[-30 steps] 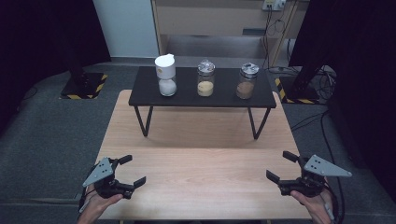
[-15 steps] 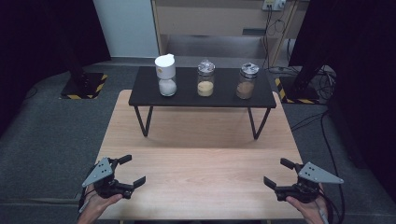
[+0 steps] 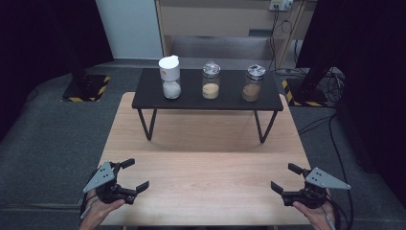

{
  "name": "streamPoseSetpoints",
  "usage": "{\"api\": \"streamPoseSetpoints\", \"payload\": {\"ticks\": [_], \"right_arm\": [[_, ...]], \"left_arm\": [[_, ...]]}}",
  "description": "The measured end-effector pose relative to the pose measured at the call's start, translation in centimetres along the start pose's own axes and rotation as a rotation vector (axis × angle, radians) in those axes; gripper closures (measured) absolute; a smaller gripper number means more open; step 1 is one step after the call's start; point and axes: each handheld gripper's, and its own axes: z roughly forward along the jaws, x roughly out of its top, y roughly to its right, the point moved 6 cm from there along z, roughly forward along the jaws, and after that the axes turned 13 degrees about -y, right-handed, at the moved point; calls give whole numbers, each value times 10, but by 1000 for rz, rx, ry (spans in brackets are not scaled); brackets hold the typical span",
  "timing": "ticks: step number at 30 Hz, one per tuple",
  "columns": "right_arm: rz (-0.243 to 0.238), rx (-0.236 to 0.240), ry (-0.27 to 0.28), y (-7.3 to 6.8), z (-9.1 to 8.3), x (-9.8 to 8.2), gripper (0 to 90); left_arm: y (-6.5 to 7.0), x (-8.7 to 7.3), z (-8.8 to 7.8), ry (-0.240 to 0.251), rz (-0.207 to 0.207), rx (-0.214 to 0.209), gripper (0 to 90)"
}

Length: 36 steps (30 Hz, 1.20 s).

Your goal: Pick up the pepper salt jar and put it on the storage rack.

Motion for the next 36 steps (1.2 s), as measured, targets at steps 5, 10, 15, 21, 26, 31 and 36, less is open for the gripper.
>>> {"api": "streamPoseSetpoints", "payload": {"ticks": [5,10,15,21,26,31,36], "right_arm": [[-25,-9,-5,-1,4,-1,50],[-18,-5,13,0,6,-4,50],[-18,-8,18,1,6,-5,50],[-23,-10,12,0,6,-4,50],[-19,-11,9,0,6,-5,50],[-17,-10,9,0,6,-5,50],[-13,-11,10,1,6,-5,50]], "left_arm": [[-1,0,2,7,8,-6,5],[-2,1,3,2,17,-12,5],[-1,2,4,2,24,-11,5],[-1,2,4,2,26,-12,5],[-1,2,3,5,26,-11,5],[-1,2,3,3,28,-11,5],[-1,2,3,3,28,-11,5]]}}
